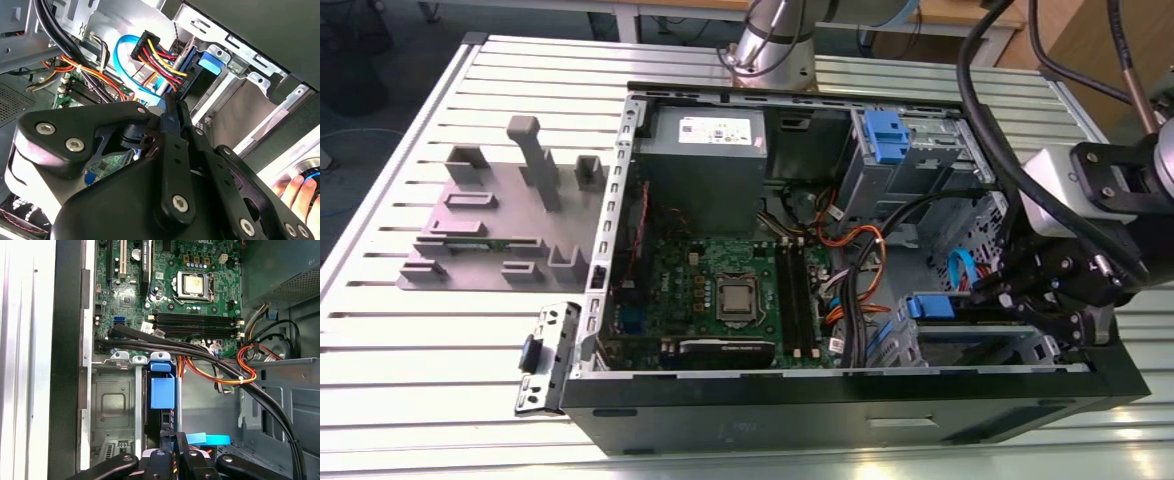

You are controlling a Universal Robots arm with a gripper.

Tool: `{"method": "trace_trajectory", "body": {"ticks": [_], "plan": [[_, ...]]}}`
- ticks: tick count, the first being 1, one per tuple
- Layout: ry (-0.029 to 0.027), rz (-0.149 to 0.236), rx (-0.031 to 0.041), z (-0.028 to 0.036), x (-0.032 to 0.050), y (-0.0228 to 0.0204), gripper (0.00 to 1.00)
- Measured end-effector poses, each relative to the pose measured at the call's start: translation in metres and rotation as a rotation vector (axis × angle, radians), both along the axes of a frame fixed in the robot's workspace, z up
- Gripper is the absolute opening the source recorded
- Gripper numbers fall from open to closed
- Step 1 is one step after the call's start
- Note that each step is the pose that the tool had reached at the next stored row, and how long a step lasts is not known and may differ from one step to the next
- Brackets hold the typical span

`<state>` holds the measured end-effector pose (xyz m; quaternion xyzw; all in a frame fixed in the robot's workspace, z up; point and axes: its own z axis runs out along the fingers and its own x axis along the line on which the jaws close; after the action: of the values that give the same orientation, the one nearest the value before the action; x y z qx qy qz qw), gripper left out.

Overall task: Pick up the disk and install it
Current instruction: 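Insert the second disk wire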

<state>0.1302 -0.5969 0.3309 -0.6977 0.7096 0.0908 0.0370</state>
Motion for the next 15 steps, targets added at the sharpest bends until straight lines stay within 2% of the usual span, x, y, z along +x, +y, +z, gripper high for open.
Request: {"method": "trace_trajectory", "body": {"ticks": [7,15], "plan": [[-0.0001,0.0,0.0014,-0.0017,-0.0006,0.0,0.16],[0.0,0.0,0.0021,0.0034,-0.0002,0.0,0.16]]}}
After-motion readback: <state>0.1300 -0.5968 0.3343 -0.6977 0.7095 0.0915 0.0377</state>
